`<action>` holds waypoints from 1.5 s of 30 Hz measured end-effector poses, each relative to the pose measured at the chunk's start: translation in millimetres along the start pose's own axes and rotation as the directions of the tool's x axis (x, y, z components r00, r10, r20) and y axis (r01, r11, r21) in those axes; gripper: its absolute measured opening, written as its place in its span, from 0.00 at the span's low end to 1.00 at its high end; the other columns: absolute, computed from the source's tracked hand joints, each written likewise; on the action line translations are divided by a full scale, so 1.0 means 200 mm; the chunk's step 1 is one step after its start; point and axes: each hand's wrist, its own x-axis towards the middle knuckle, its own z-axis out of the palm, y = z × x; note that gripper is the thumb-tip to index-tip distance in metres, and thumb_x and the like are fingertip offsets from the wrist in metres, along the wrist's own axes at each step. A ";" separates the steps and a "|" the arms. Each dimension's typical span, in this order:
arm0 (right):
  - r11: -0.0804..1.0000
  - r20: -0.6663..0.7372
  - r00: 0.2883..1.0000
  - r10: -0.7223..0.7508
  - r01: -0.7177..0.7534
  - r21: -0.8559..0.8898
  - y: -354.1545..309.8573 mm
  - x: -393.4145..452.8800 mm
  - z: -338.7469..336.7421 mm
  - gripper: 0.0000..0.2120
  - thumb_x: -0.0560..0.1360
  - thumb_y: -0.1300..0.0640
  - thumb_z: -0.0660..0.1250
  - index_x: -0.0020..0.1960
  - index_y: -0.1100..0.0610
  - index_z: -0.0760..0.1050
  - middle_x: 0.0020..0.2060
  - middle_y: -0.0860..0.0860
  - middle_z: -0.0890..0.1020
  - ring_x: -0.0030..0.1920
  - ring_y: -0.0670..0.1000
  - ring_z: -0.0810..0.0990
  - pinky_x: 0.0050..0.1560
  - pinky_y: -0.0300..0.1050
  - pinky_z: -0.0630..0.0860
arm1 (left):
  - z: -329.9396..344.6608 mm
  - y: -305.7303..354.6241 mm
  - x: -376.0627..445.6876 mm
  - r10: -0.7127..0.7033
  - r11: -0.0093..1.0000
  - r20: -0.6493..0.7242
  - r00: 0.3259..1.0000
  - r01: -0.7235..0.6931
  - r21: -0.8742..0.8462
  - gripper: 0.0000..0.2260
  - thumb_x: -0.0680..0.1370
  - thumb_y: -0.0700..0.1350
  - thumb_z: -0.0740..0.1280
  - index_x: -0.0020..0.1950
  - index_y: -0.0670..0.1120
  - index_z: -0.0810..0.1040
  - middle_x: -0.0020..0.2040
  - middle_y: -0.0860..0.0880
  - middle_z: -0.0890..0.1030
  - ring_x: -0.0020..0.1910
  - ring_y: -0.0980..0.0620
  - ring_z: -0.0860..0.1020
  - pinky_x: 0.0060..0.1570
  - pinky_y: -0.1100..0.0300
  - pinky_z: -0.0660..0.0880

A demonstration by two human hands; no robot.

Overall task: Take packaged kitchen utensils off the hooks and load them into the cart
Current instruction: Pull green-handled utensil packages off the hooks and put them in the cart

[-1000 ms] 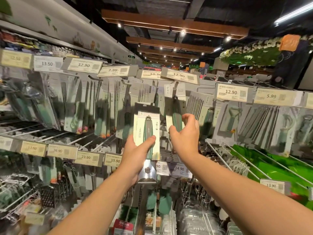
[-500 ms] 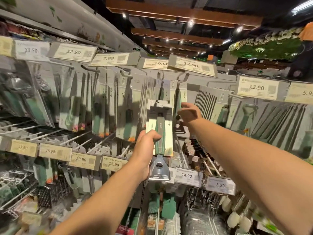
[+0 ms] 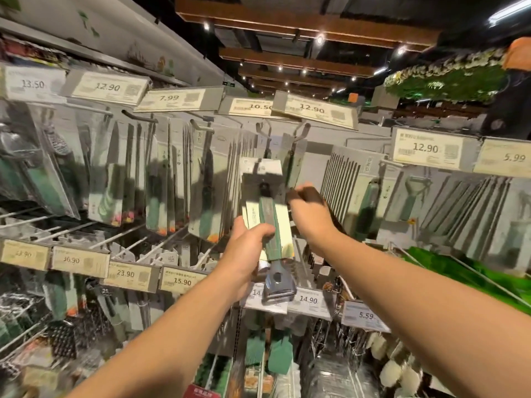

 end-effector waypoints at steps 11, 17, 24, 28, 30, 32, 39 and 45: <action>0.970 0.271 0.955 -0.119 0.170 -0.173 -0.08 -0.32 -0.12 0.13 0.70 0.53 0.73 0.48 0.55 0.72 0.47 0.55 0.83 0.37 0.49 0.78 0.40 0.51 0.77 | 0.05 0.01 -0.15 0.146 0.971 -0.003 0.989 -0.143 0.193 0.26 0.79 0.35 0.68 0.72 0.54 0.63 0.61 0.49 0.81 0.57 0.49 0.82 0.57 0.44 0.83; 0.928 0.083 0.967 -0.242 0.255 -0.271 -0.09 -0.39 -0.19 0.15 0.67 0.49 0.68 0.48 0.54 0.67 0.45 0.55 0.81 0.39 0.56 0.82 0.38 0.57 0.82 | 0.03 0.05 -0.26 0.135 0.986 -0.012 0.991 -0.133 0.102 0.32 0.76 0.44 0.71 0.78 0.53 0.63 0.70 0.42 0.78 0.66 0.42 0.80 0.65 0.39 0.78; 0.860 -0.050 0.921 -0.386 0.339 -0.382 -0.06 -0.42 -0.27 0.14 0.75 0.50 0.67 0.53 0.52 0.64 0.47 0.49 0.71 0.44 0.45 0.72 0.41 0.41 0.73 | -0.09 0.03 -0.29 0.150 0.982 0.009 0.989 -0.150 0.115 0.32 0.84 0.42 0.65 0.84 0.51 0.55 0.75 0.49 0.69 0.56 0.55 0.80 0.50 0.58 0.81; 0.846 -0.086 0.891 -0.446 0.389 -0.365 -0.09 -0.42 -0.27 0.15 0.79 0.51 0.67 0.58 0.52 0.64 0.51 0.48 0.69 0.47 0.35 0.69 0.44 0.27 0.68 | -0.11 0.02 -0.33 0.146 0.979 0.035 0.989 -0.150 0.135 0.21 0.82 0.44 0.66 0.74 0.54 0.66 0.69 0.50 0.77 0.65 0.44 0.80 0.68 0.37 0.75; 0.855 -0.108 0.887 -0.449 0.391 -0.340 -0.12 -0.42 -0.25 0.15 0.80 0.50 0.67 0.61 0.52 0.64 0.55 0.49 0.70 0.48 0.37 0.70 0.44 0.25 0.67 | -0.11 0.01 -0.33 0.148 0.978 0.032 0.988 -0.151 0.143 0.19 0.84 0.41 0.65 0.71 0.56 0.65 0.64 0.54 0.77 0.60 0.47 0.81 0.64 0.42 0.79; 0.855 -0.129 0.882 -0.452 0.388 -0.344 -0.14 -0.40 -0.24 0.16 0.80 0.50 0.67 0.63 0.53 0.65 0.58 0.48 0.70 0.48 0.40 0.67 0.47 0.22 0.65 | -0.12 -0.01 -0.31 0.143 0.978 0.029 0.989 -0.146 0.150 0.17 0.85 0.39 0.64 0.69 0.55 0.65 0.62 0.54 0.78 0.53 0.50 0.82 0.53 0.52 0.80; 0.829 -0.123 0.867 -0.483 0.407 -0.382 -0.14 -0.37 -0.21 0.19 0.80 0.48 0.68 0.65 0.55 0.68 0.57 0.47 0.69 0.52 0.42 0.68 0.49 0.19 0.62 | -0.14 0.02 -0.30 0.136 0.987 0.006 0.991 -0.136 0.087 0.15 0.85 0.37 0.62 0.66 0.54 0.69 0.59 0.48 0.81 0.46 0.50 0.80 0.56 0.37 0.83; 0.845 -0.165 0.863 -0.477 0.400 -0.354 -0.13 -0.33 -0.16 0.20 0.79 0.48 0.69 0.66 0.56 0.69 0.56 0.46 0.71 0.51 0.38 0.65 0.49 0.20 0.62 | -0.14 0.02 -0.25 0.161 0.983 0.001 0.987 -0.160 0.086 0.14 0.85 0.38 0.63 0.66 0.54 0.69 0.60 0.48 0.81 0.46 0.51 0.80 0.56 0.43 0.83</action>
